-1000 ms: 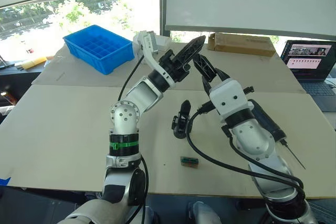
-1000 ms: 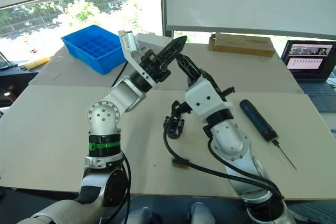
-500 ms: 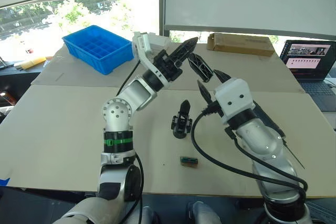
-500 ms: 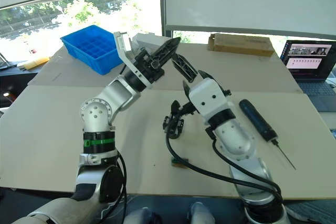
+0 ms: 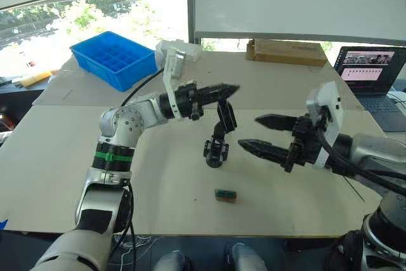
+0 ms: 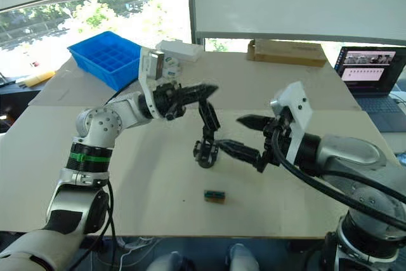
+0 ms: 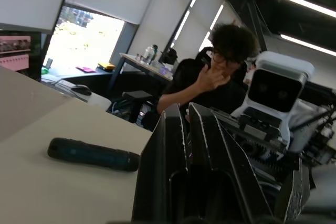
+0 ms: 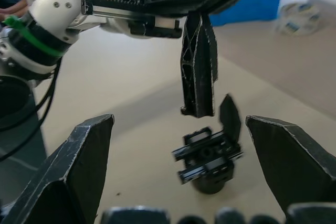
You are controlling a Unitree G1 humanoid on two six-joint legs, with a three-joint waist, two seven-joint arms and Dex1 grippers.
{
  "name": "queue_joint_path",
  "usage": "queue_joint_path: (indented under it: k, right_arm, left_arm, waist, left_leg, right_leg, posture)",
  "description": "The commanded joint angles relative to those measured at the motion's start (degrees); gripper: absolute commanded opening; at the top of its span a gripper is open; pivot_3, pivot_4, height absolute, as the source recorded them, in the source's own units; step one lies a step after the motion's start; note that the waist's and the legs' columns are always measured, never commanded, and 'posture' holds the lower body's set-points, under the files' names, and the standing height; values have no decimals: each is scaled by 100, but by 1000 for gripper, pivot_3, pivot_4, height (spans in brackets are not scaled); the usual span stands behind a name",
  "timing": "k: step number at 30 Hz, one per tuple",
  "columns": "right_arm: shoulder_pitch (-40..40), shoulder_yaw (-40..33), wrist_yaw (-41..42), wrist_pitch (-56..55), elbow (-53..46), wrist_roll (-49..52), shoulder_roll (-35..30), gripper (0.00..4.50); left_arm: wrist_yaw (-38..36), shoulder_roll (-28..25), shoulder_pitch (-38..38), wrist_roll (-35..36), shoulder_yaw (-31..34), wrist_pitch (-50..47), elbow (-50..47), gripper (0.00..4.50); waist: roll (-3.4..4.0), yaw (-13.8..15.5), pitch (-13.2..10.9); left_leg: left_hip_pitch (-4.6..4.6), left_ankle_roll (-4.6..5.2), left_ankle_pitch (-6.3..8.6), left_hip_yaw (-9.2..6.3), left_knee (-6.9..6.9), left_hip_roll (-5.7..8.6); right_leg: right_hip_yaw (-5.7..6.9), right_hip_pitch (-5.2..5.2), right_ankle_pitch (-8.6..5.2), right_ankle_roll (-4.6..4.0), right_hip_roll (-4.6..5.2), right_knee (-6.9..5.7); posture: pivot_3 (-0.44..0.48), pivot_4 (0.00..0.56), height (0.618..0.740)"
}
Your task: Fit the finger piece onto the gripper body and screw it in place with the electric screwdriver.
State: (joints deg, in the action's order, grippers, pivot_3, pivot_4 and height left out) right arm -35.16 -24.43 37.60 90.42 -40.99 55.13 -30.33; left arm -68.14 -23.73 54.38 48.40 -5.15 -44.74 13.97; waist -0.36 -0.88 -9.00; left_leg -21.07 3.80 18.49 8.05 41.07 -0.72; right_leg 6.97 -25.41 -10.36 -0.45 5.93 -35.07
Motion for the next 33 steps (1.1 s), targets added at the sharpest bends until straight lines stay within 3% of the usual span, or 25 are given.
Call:
queue_joint_path:
  k: [1, 7, 16, 20, 25, 28, 33]
  right_arm:
    - [-157, 425, -463, 208, 286, 601, -140, 4430]
    - [-507, 932, -1304, 208, 781, 968, 0, 4430]
    - [-765, 1101, -1992, 208, 1094, 1388, 142, 4430]
    - [-698, 1161, -2098, 208, 1112, 1540, 44, 3346]
    - [-628, 1257, -2087, 200, 1081, 1698, -116, 1685]
    - [-548, 1283, -2081, 168, 1049, 1832, -209, 443]
    - [-367, 1325, -2018, -142, 898, 1926, -360, 391]
  left_arm:
    - [-789, -4, 182, -378, -246, 367, 48, 0]
    - [-1000, 226, 38, -534, -298, 306, -166, 0]
    - [-898, 284, -323, -461, -285, -35, -752, 0]
    - [-892, 237, -396, -524, -275, -40, -818, 0]
    - [-796, 302, -379, -440, -183, -137, -787, 0]
    - [-772, 312, -381, -426, -164, -171, -804, 0]
    - [-857, 191, -326, -260, -142, -570, -842, 0]
  waist:
    - [0, 20, 0]
    - [0, 27, 0]
    - [0, 14, 0]
    - [0, 21, 0]
    - [0, 18, 0]
    - [0, 17, 0]
    - [0, 23, 0]
  left_leg:
    - [0, -1, -1, -1, -2, -1]
    - [-9, -1, -2, -3, -5, 4]
    - [-8, -1, -2, -4, -6, 1]
    - [-8, -1, -2, -5, -3, 0]
    - [-8, -1, -2, -5, -4, 0]
    - [-8, -1, -3, -5, -6, 0]
    - [-8, 0, -3, -5, -3, 1]
  right_leg:
    - [3, 0, 0, -1, -2, 1]
    - [6, -1, 3, 4, 6, 2]
    - [6, -1, 3, 5, 4, 1]
    - [6, -1, 2, 6, 5, 2]
    - [6, -1, 2, 6, 6, 2]
    - [6, -1, 2, 6, 4, 2]
    - [6, 0, 2, 6, 6, 3]
  posture:
    - [0, 150, 740]
    - [0, 150, 740]
    - [0, 150, 740]
    - [0, 150, 740]
    - [0, 150, 740]
    - [0, 150, 740]
    - [0, 150, 740]
